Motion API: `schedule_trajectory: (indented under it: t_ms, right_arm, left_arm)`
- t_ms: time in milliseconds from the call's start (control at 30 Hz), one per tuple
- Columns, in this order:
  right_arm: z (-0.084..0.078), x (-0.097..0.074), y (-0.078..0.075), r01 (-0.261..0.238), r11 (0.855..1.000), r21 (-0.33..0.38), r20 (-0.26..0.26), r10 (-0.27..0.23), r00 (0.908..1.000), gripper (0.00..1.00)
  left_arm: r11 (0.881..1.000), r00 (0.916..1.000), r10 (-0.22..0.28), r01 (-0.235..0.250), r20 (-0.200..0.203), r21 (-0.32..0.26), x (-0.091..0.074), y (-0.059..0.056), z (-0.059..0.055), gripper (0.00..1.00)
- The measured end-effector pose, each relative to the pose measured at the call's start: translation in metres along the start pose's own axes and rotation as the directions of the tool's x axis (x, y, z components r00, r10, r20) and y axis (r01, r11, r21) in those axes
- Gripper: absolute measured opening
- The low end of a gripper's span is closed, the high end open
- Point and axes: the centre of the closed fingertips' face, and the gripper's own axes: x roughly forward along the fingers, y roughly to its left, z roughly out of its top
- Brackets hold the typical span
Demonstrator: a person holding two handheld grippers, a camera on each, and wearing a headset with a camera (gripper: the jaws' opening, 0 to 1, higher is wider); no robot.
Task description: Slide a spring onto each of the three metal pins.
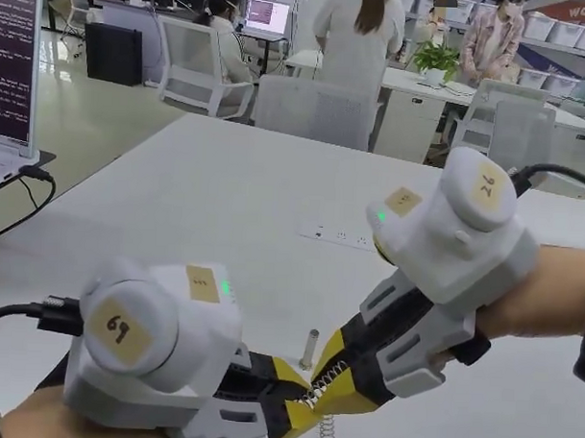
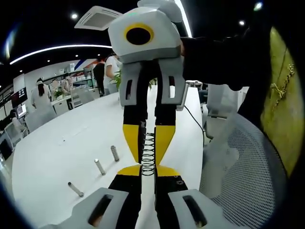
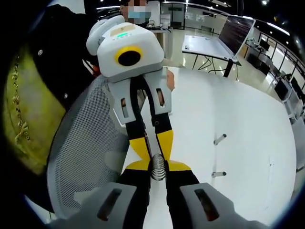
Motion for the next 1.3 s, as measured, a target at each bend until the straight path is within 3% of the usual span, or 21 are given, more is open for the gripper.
schedule_trajectory:
  t_ms: [367, 467, 867, 1300]
  right_arm:
    - [-0.001, -0.003, -0.001, -0.001, 1.0, -0.014, -0.023, 0.001, 0.9997, 0.08]
    - [0.0, -0.004, -0.003, 0.004, 1.0, -0.018, -0.026, -0.005, 0.9996, 0.08]
    - [-0.003, -0.008, -0.006, 0.013, 1.0, -0.027, -0.054, -0.015, 0.9984, 0.08]
    - [-0.004, -0.017, -0.017, 0.026, 0.998, -0.055, -0.112, -0.032, 0.9932, 0.08]
  left_arm:
    - [1.0, 0.9999, 0.001, -0.001, 0.015, -0.003, 0.002, 0.001, 0.002, 0.03]
    - [1.0, 1.0, 0.0, 0.0, -0.005, -0.016, 0.002, 0.0, -0.002, 0.07]
    - [0.998, 0.9998, 0.019, -0.018, 0.006, -0.055, -0.001, 0.002, 0.001, 0.22]
    - [0.993, 0.998, 0.061, -0.06, 0.012, -0.104, -0.018, 0.013, 0.004, 0.28]
